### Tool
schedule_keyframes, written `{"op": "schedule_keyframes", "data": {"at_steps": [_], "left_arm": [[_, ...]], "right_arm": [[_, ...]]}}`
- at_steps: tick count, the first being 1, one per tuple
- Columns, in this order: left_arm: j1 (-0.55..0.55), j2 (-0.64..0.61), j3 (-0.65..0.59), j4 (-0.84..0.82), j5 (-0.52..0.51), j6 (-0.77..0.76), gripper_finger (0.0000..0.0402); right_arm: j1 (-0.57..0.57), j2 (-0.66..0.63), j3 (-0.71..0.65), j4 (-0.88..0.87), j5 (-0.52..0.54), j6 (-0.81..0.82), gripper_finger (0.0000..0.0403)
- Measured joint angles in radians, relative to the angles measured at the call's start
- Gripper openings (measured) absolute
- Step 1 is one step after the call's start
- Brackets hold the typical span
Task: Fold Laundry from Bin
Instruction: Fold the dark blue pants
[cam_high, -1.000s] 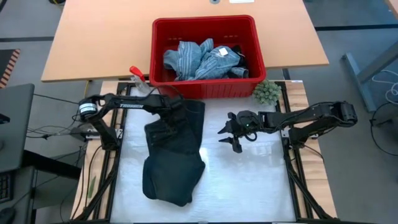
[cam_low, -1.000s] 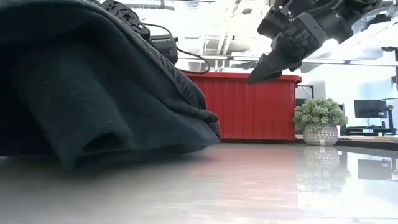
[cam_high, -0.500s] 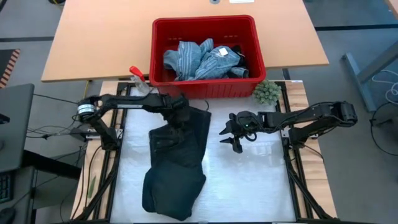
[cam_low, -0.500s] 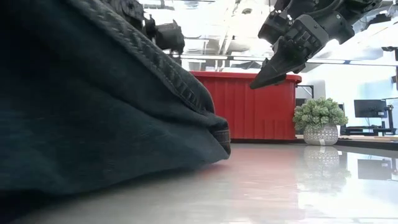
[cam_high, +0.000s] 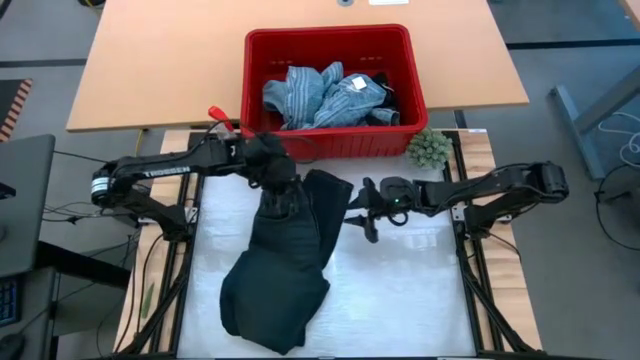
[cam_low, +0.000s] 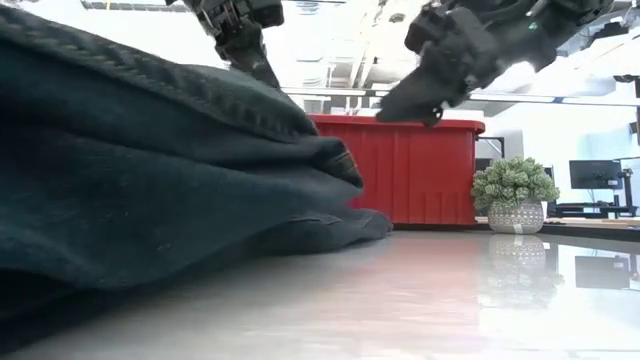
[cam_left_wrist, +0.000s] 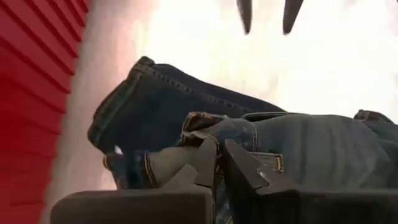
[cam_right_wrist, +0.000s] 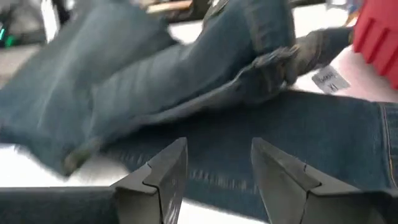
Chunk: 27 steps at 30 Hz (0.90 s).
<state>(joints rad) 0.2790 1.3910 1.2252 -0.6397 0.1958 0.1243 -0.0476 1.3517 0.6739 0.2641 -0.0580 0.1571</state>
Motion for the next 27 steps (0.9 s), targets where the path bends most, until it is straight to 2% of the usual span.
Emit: {"op": "schedule_keyframes", "data": {"at_steps": [3,7,14,22,27], "left_arm": [[-0.024,0.027,-0.013,0.007,-0.002,0.005,0.0000],[-0.045,0.056,-0.030,0.011,-0.031,0.010,0.0000],[-0.049,0.056,-0.030,0.002,-0.049,0.004,0.0000],[-0.049,0.055,-0.030,0.001,-0.063,0.009,0.0000],[-0.049,0.055,-0.030,-0.003,-0.077,0.009,0.0000]], "right_arm": [[-0.015,0.103,0.000,0.166,0.011,0.134,0.0206],[-0.058,0.217,0.000,0.345,-0.047,0.292,0.0222],[-0.129,0.332,0.000,0.381,-0.096,0.441,0.0269],[-0.146,0.462,0.000,0.622,-0.288,0.532,0.0334],[-0.130,0.505,0.001,0.705,-0.311,0.550,0.0373]]}}
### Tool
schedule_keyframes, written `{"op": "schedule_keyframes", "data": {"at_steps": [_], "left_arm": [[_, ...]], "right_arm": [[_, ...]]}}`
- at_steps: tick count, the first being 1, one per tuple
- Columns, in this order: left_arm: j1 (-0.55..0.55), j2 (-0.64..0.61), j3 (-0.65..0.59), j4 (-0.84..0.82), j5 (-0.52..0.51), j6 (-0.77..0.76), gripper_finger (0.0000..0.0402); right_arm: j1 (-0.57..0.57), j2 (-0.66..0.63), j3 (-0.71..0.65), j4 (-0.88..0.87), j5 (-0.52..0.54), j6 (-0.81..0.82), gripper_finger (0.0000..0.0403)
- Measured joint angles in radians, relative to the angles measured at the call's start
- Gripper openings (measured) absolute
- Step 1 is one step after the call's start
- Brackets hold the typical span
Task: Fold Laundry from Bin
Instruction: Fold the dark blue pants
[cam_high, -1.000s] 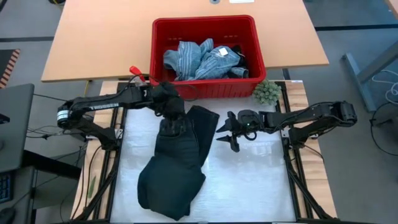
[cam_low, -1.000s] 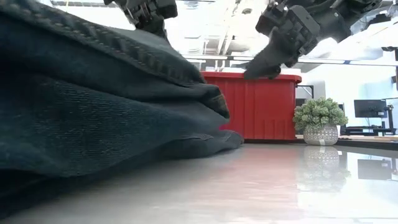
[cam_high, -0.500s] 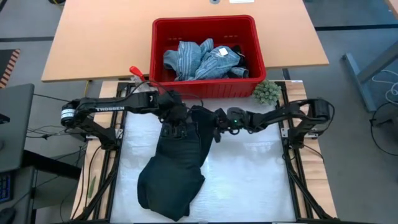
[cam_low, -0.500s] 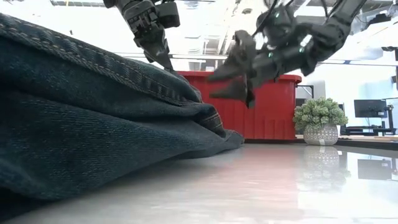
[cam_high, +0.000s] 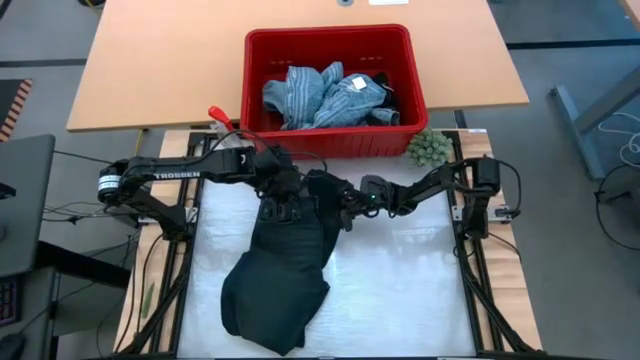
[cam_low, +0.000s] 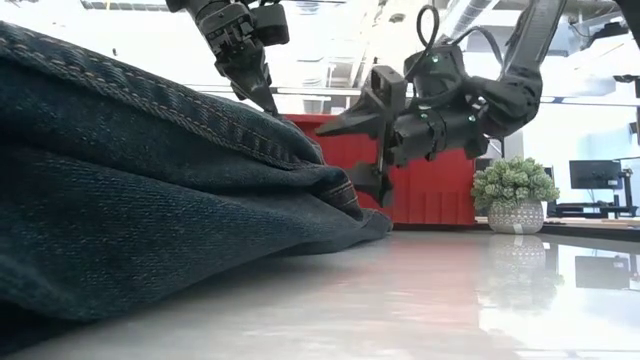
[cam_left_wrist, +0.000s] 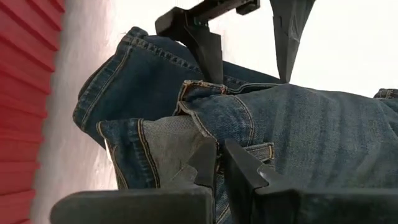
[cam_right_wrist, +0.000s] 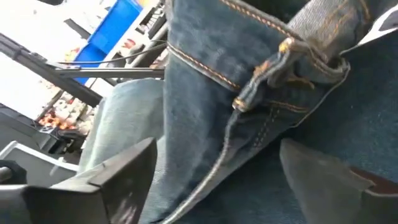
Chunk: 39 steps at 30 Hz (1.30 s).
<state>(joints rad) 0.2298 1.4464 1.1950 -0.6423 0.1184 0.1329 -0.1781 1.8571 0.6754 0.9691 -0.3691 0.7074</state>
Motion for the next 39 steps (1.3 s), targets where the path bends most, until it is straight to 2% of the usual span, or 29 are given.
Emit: {"op": "schedule_keyframes", "data": {"at_steps": [2,7,14,17,20,27,33,39], "left_arm": [[0.000,0.000,0.000,0.001,-0.001,0.000,0.0000],[0.000,0.000,0.000,0.003,-0.002,0.001,0.0000],[0.001,0.000,0.000,0.004,-0.009,-0.027,0.0001],[0.001,0.000,0.000,0.008,-0.035,-0.026,0.0013],[0.000,0.000,0.000,0.011,-0.068,-0.028,0.0039],[0.001,-0.007,0.000,-0.011,-0.129,-0.016,0.0118],[0.000,-0.053,0.046,-0.096,-0.161,-0.021,0.0167],[0.000,-0.131,0.081,-0.137,-0.154,-0.064,0.0181]], "right_arm": [[0.005,0.015,0.011,0.008,0.008,0.000,0.0380],[0.025,0.061,0.061,0.005,0.127,0.000,0.0383],[0.049,0.114,0.157,0.000,0.138,0.000,0.0363],[0.057,0.112,0.182,-0.038,0.165,-0.029,0.0326],[0.059,0.106,0.192,-0.069,0.172,-0.058,0.0262],[0.030,0.106,0.192,-0.094,0.125,-0.078,0.0043],[0.001,0.092,0.187,-0.106,0.013,-0.065,0.0042],[-0.024,-0.023,0.184,-0.249,-0.044,-0.150,0.0042]]}}
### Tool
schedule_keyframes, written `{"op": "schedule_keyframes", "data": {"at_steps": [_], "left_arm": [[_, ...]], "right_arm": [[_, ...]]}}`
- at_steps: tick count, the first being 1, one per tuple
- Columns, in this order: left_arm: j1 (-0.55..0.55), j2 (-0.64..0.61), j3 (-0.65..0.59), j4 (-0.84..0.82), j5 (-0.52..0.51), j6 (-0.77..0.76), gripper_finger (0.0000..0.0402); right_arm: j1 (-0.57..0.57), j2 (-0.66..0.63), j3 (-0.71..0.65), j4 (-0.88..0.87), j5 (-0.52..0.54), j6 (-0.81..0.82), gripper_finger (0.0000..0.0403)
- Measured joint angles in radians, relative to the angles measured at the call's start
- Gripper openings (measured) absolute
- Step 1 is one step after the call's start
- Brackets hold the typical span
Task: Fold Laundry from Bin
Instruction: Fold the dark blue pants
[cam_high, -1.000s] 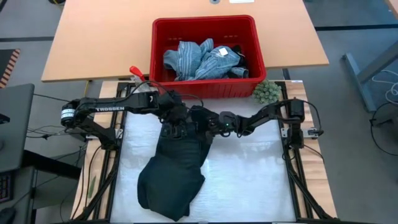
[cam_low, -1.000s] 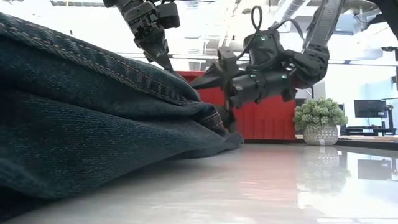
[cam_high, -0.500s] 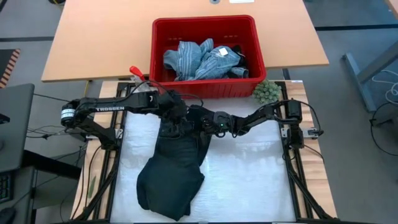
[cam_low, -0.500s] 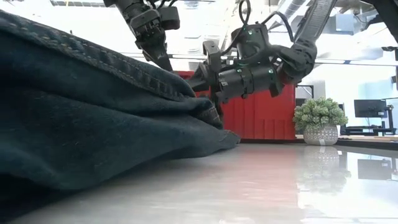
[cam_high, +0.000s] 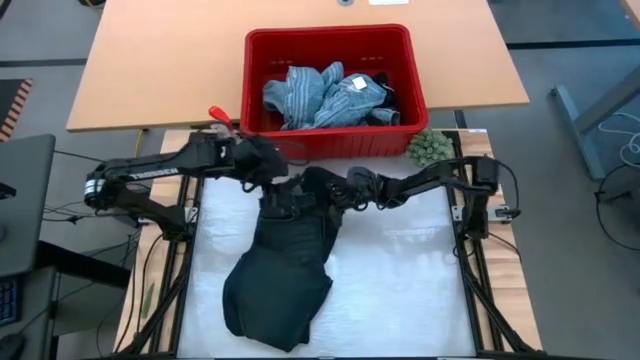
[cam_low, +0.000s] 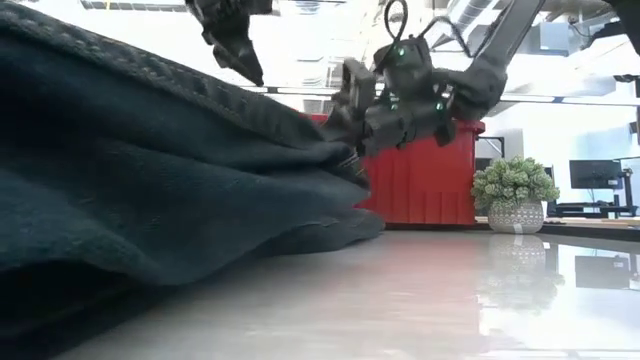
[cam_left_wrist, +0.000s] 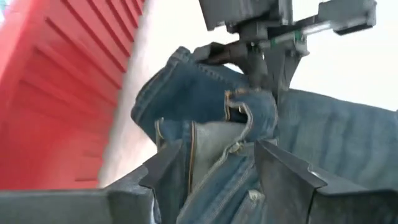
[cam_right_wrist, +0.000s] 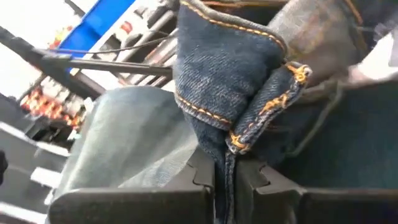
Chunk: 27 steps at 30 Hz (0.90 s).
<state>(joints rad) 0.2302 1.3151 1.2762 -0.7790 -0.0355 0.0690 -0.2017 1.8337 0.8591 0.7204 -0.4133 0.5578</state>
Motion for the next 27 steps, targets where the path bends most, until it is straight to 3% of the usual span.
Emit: {"op": "schedule_keyframes", "data": {"at_steps": [13,20,27], "left_arm": [[-0.002,-0.154,-0.015,0.093,0.002,-0.049,0.0179],[-0.002,-0.152,-0.166,0.291,0.030,-0.072,0.0179],[-0.001,-0.160,-0.307,0.460,0.089,-0.117,0.0179]], "right_arm": [[0.057,-0.527,0.001,-0.756,0.148,-0.592,0.0042],[0.149,-0.725,0.001,-0.884,0.257,-0.761,0.0042],[0.206,-0.876,0.001,-0.931,0.286,-0.769,0.0042]]}}
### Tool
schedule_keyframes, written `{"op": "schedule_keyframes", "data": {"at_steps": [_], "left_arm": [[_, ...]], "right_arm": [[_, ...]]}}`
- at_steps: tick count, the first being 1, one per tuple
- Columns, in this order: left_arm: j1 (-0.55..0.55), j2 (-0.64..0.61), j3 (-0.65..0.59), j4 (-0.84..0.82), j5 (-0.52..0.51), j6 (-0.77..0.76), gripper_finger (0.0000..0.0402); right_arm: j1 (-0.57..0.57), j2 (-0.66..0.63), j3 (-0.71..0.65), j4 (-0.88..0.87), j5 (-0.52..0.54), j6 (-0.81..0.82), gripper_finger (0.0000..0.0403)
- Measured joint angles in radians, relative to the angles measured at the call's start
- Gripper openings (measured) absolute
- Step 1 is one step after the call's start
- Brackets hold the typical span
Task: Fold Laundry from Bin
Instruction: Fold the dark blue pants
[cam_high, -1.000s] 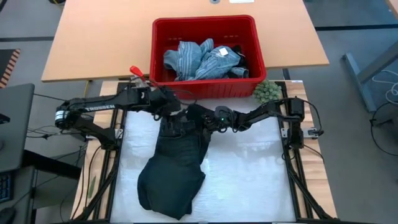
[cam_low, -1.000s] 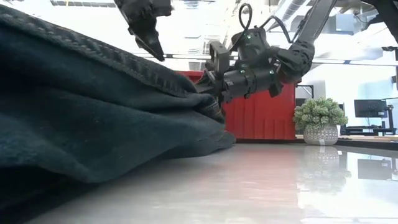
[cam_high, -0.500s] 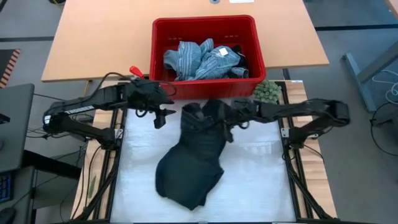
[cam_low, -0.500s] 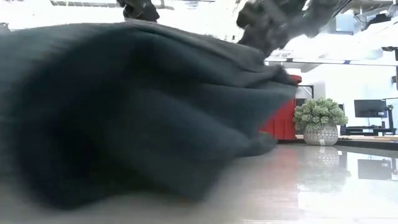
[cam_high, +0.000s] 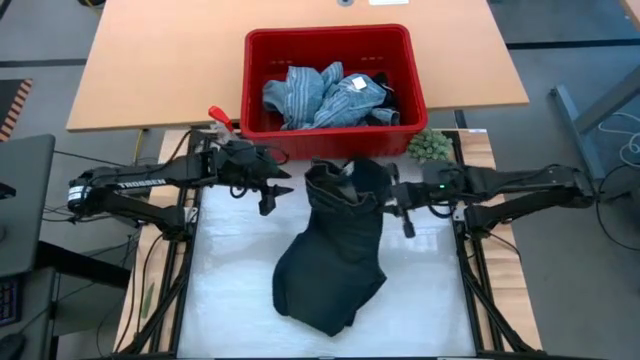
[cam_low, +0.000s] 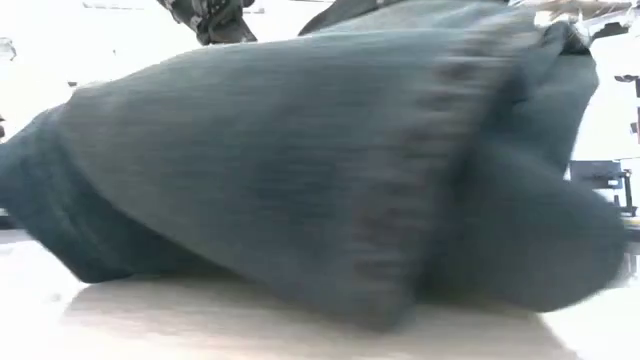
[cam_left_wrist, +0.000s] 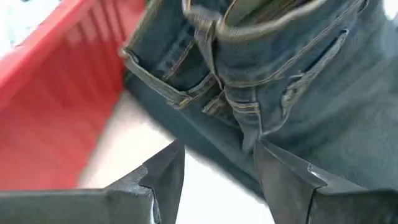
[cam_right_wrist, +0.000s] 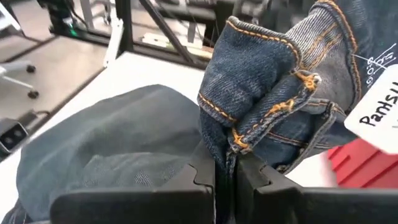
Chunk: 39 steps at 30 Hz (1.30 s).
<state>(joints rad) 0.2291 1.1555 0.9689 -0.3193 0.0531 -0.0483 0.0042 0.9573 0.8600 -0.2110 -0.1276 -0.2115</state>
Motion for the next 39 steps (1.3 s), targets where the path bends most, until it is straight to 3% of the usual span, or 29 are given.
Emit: {"op": "schedule_keyframes", "data": {"at_steps": [8,11,15,22,27,35,39], "left_arm": [[0.015,0.062,-0.253,0.382,0.038,-0.155,0.0226],[0.016,0.125,-0.335,0.543,0.101,-0.225,0.0252],[-0.002,0.249,-0.380,0.714,0.118,-0.280,0.0275],[-0.054,0.519,-0.325,0.910,0.113,-0.312,0.0279],[-0.077,0.665,-0.234,0.914,0.054,-0.294,0.0279],[-0.077,0.745,-0.103,0.886,-0.004,-0.224,0.0279],[-0.068,0.745,-0.022,0.784,-0.069,-0.155,0.0279]], "right_arm": [[0.045,-0.048,0.000,-0.070,0.011,0.060,0.0042],[0.058,-0.041,-0.008,-0.125,0.075,0.164,0.0042],[0.070,-0.032,-0.131,-0.094,0.170,0.325,0.0043],[0.081,-0.029,-0.411,0.136,0.245,0.613,0.0045],[0.136,-0.031,-0.495,0.131,0.388,0.754,0.0045],[0.205,-0.021,-0.556,0.119,0.452,0.907,0.0046],[0.223,-0.021,-0.557,0.115,0.456,0.919,0.0046]]}}
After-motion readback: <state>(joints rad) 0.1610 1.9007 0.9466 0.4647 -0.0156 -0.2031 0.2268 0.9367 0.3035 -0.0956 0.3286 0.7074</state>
